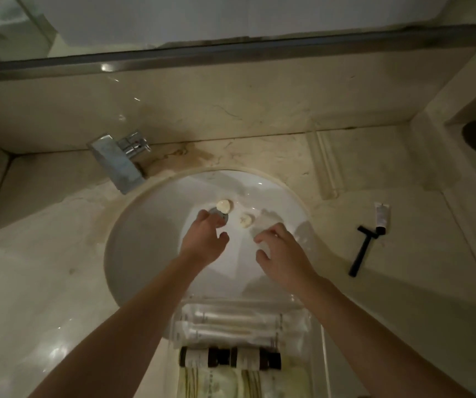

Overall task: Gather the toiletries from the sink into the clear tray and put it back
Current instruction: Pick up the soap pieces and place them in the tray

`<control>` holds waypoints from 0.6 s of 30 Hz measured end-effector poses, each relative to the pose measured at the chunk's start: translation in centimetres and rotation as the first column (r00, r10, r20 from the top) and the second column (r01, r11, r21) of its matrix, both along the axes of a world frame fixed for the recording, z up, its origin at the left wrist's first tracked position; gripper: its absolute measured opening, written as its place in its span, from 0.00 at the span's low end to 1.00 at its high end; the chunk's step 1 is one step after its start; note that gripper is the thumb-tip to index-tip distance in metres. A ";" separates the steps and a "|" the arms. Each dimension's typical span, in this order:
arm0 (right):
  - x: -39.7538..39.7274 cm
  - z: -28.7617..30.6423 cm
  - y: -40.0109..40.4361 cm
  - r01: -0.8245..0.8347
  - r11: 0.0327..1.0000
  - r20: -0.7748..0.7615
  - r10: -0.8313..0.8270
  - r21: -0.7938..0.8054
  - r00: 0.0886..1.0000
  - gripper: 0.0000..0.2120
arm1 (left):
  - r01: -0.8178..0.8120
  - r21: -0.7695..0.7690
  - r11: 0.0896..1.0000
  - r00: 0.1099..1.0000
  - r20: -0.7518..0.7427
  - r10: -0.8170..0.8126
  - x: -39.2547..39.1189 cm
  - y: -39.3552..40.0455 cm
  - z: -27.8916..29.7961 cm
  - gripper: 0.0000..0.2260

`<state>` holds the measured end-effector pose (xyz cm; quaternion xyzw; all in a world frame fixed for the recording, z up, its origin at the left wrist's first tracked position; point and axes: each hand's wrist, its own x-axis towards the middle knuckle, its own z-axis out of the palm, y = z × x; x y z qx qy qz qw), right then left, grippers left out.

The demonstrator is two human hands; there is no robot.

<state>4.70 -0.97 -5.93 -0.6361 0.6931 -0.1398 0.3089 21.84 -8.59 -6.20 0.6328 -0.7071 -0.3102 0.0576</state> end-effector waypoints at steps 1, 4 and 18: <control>0.2 -0.9 -1.4 -0.017 0.998 -0.014 0.018 0.059 1.000 0.17 | -0.009 0.023 1.000 1.000 0.017 0.009 -0.1 -0.8 -0.8 0.13; 0.9 -3.9 -4.9 -0.102 0.971 -0.075 0.121 0.215 0.990 0.23 | -0.018 0.075 0.997 0.999 0.044 0.014 -0.4 -3.2 -3.6 0.15; 1.8 -12.5 -10.6 -0.414 0.890 -0.467 0.453 0.190 0.759 0.17 | 0.113 -0.012 0.994 0.973 0.204 -0.108 -2.5 -8.7 -12.4 0.24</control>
